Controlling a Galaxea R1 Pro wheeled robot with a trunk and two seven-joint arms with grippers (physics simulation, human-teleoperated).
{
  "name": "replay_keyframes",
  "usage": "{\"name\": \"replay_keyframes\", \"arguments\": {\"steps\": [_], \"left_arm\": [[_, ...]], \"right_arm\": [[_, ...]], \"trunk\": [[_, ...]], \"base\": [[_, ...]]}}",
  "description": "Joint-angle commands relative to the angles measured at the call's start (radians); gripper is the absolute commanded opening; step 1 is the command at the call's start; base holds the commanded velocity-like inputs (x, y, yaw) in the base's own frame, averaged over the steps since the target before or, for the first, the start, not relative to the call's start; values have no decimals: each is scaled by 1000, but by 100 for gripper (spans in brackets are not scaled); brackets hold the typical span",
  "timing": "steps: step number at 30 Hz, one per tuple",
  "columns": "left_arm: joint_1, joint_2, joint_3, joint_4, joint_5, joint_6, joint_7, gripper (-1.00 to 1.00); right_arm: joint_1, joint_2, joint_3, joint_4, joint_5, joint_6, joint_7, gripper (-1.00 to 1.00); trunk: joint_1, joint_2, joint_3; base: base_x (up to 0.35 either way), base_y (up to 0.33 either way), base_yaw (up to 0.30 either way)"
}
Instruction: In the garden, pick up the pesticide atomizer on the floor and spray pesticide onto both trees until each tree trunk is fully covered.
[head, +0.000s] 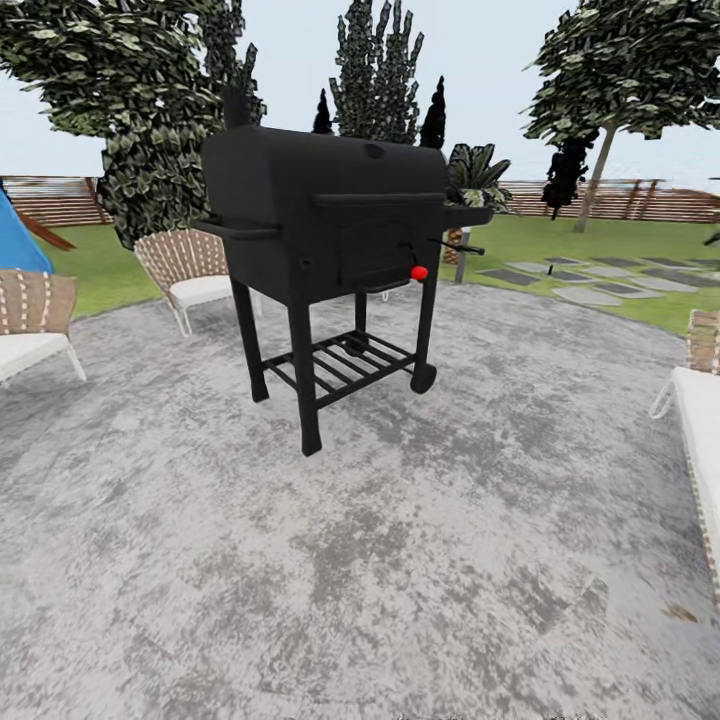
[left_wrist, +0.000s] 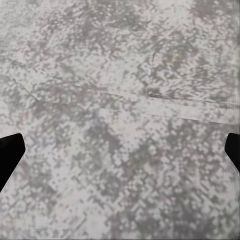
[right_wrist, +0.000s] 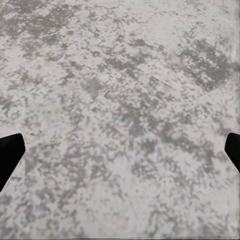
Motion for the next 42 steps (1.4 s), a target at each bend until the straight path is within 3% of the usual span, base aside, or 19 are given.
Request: {"name": "replay_keyframes", "arguments": {"steps": [1, 23, 42], "left_arm": [[0, 0, 0, 0, 0, 0, 0, 100], [0, -1, -1, 0, -2, 0, 0, 100], [0, -2, -7, 0, -5, 0, -2, 100]], "right_arm": [[0, 0, 0, 0, 0, 0, 0, 100], [0, -1, 0, 0, 0, 0, -1, 100], [0, 0, 0, 1, 0, 0, -1, 100]], "trunk": [[0, 0, 0], [0, 0, 0], [0, 0, 0]], "base": [[0, 0, -300], [55, 217, -300], [62, 18, -300]]}}
